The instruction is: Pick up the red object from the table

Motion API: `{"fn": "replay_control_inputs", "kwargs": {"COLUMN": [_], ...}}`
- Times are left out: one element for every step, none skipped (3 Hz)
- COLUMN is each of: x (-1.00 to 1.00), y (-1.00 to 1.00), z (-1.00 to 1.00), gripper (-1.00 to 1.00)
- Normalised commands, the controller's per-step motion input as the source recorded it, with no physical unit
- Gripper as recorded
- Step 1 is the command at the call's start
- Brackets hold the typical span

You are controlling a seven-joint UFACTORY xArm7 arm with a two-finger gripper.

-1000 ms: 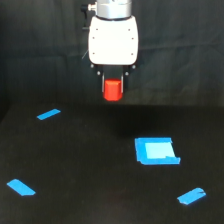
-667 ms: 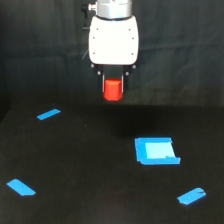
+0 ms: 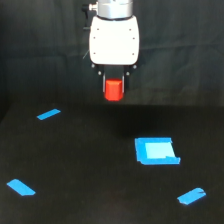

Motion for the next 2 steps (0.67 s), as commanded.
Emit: {"fn": "replay_control_inputs", "kwargs": {"x": [0.04,0.05], "y": [0.05,-0.01], "z": [0.00,0.05], "gripper": [-0.93,-0.95]}}
